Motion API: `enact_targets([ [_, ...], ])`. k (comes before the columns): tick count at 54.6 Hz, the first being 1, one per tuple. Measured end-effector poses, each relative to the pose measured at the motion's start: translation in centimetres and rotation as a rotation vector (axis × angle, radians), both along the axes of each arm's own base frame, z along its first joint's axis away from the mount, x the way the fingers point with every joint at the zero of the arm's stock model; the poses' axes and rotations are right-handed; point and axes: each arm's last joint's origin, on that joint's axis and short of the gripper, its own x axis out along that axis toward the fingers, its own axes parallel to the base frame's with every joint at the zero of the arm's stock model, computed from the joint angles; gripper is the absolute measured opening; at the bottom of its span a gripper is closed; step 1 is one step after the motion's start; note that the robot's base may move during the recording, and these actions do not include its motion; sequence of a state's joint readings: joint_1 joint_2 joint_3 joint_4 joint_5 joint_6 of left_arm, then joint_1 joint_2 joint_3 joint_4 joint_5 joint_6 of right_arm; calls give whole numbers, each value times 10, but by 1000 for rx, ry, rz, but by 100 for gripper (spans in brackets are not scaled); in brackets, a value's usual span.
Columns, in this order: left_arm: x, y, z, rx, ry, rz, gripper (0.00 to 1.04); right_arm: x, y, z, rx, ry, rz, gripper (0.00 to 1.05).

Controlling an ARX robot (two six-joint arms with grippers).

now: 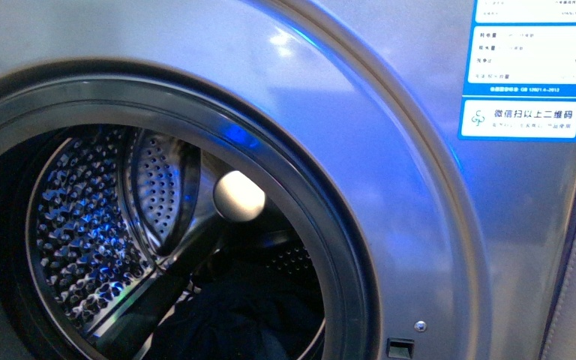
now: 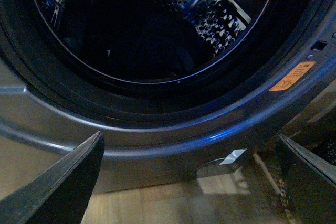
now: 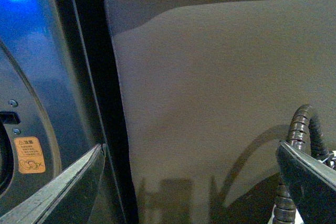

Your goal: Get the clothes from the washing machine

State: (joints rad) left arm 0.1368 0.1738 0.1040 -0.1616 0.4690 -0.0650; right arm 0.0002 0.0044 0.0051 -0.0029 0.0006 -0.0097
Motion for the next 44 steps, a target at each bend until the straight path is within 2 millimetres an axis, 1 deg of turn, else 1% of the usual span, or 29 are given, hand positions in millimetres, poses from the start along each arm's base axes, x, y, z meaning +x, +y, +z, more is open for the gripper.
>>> enact_targets([
  [9,8,-1,7,-2,-24,10,98,0,0,0,0,0,2,97],
  [16,17,-6,15,5,-57,9,98,0,0,0,0,0,2,97],
  [22,32,-15,17,13,-78,-5,98,0,0,0,0,0,1,97],
  [32,51,-26,16,18,-74,-36,98,0,0,0,0,0,2,97],
  [44,79,-33,25,25,-85,-31,98,0,0,0,0,0,2,97],
])
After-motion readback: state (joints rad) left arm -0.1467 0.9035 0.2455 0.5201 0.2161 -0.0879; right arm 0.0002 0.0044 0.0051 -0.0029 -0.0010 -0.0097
